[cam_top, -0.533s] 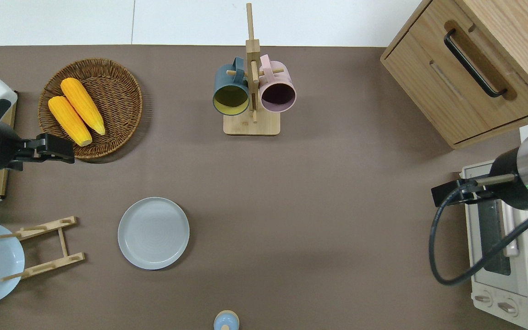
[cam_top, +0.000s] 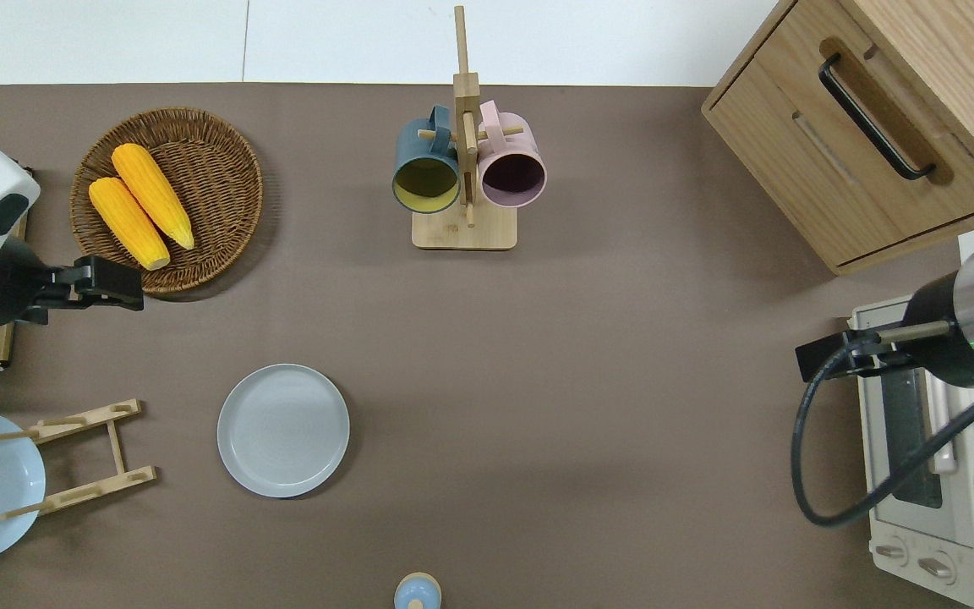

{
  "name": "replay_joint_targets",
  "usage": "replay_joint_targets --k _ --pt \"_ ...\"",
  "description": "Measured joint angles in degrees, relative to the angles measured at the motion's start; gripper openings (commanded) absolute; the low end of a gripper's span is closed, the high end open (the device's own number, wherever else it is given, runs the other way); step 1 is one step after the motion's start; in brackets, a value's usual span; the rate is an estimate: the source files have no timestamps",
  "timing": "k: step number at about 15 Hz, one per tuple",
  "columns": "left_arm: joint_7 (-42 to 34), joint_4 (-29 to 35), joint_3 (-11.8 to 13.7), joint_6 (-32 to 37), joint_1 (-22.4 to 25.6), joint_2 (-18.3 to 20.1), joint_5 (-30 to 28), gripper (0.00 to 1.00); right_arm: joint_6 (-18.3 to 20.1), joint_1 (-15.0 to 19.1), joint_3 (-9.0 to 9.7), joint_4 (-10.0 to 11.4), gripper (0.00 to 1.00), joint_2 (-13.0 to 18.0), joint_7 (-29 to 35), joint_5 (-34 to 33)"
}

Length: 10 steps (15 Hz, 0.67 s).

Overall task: Pick gray plate from table and place it on lower plate rack with left arm
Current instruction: 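Move the left gripper toward the gray plate's rim nearest the robot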

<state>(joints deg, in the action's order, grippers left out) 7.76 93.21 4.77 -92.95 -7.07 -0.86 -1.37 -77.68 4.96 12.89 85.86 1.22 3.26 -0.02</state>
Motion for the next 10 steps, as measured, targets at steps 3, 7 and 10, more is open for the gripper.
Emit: replay_joint_targets --k 3,7,10 --pt "0.00 4.84 -0.26 -2.47 0.00 2.82 0.00 0.99 0.00 0.00 0.00 0.00 0.990 0.00 0.00 0.00" --pt "0.00 14.19 -0.31 -8.02 0.01 5.02 0.00 0.99 0.00 0.00 0.00 0.00 0.987 0.00 0.00 0.00" --pt "0.18 24.05 -0.30 -15.28 0.06 5.20 0.00 0.99 0.00 0.00 0.00 0.00 0.990 0.00 0.00 0.00"
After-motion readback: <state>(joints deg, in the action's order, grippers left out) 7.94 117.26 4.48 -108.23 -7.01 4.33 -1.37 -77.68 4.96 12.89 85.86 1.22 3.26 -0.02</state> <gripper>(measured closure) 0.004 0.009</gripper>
